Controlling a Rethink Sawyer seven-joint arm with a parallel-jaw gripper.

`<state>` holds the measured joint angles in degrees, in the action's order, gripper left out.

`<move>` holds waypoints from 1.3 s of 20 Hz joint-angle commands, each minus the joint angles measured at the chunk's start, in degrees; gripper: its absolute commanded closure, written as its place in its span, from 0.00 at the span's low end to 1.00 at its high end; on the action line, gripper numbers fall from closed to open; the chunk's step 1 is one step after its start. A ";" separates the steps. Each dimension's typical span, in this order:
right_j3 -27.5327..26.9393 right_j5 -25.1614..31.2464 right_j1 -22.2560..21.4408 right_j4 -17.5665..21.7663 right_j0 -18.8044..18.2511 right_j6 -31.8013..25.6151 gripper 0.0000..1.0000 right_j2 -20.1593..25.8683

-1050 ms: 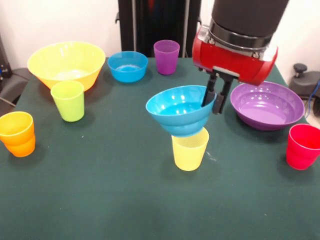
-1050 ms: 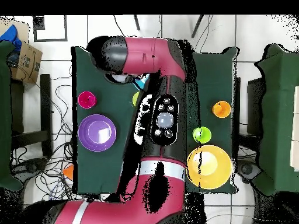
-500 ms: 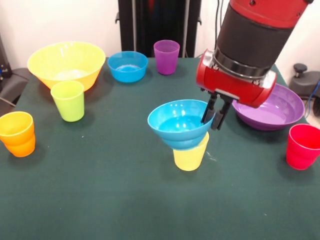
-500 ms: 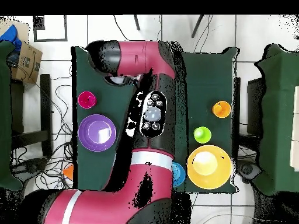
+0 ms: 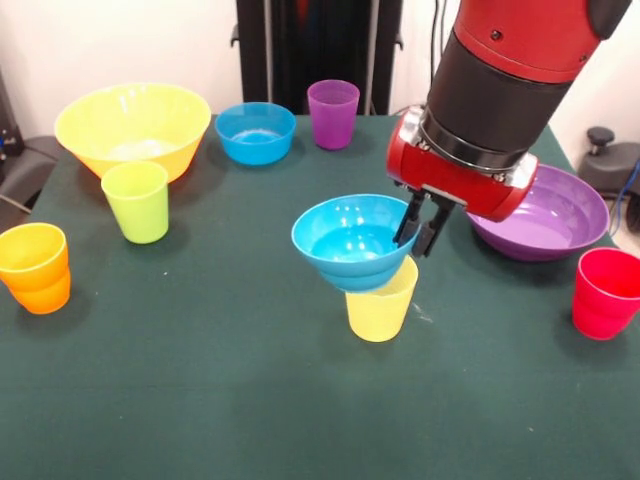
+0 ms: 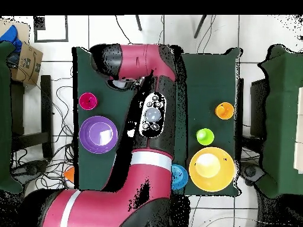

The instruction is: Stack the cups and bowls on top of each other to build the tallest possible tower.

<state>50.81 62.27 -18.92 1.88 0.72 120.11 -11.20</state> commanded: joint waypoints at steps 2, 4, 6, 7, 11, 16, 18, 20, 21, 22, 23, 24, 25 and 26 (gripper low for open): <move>-1.95 8.34 -0.91 -0.75 -0.13 4.34 1.00 2.33; -2.71 10.37 -1.15 -0.97 -0.12 4.10 1.00 2.31; -3.70 12.57 -1.29 -1.31 -0.24 3.87 1.00 2.39; -2.83 12.39 -1.68 -1.73 -0.35 4.16 1.00 2.65; 0.16 7.50 -2.40 -2.66 0.23 6.97 1.00 2.77; 3.59 2.96 -2.90 -3.60 1.23 9.86 1.00 2.41; 5.05 0.22 -2.98 -3.43 1.49 10.08 1.00 2.26; 5.69 -0.63 -3.32 -3.29 1.78 10.06 1.00 1.90; 5.90 -0.78 -3.45 -3.19 1.83 9.95 1.00 1.69; 6.37 -0.96 -3.60 -3.28 1.80 9.94 1.00 1.62; 6.96 -1.36 -3.64 -3.51 1.74 9.94 1.00 1.73; 7.54 -1.98 -3.61 -3.57 1.83 10.25 1.00 1.63; 8.09 -2.65 -3.55 -3.49 2.01 10.54 1.00 1.46; 8.60 -3.02 -3.54 -3.69 2.07 10.92 1.00 1.43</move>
<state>51.06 63.69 -21.98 -1.20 1.62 120.16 -12.08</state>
